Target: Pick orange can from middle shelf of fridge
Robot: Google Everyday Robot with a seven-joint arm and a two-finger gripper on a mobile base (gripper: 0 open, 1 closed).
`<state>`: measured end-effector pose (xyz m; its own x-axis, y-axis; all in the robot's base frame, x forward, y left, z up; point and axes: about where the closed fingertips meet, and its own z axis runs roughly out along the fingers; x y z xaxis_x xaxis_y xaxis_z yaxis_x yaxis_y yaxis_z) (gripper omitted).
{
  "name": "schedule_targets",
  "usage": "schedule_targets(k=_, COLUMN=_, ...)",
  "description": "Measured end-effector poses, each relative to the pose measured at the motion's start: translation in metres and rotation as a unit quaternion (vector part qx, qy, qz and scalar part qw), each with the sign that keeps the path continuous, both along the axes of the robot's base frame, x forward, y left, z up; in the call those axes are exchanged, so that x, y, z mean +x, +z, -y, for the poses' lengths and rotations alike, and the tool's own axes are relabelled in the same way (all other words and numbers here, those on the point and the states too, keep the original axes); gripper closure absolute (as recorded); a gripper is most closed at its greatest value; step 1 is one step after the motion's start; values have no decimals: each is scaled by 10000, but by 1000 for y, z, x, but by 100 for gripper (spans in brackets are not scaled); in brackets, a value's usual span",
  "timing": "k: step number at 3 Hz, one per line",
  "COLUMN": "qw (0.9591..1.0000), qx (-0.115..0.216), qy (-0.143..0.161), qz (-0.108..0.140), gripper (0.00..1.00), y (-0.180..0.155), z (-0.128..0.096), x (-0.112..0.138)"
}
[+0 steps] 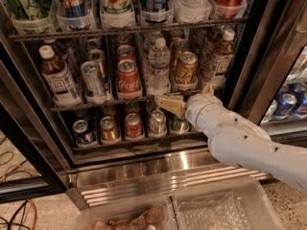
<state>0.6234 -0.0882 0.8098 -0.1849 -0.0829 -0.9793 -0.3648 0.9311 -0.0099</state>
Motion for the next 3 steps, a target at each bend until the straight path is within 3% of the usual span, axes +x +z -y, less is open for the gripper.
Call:
schedule_targets(k=1, qw=9999, qx=12, qy=-112, qz=66, gripper=18, y=-2, z=6, x=2)
schedule_targets(k=3, qw=9996, qx=-73, qy=-172, qz=225, gripper=22, y=1, z=4, x=4)
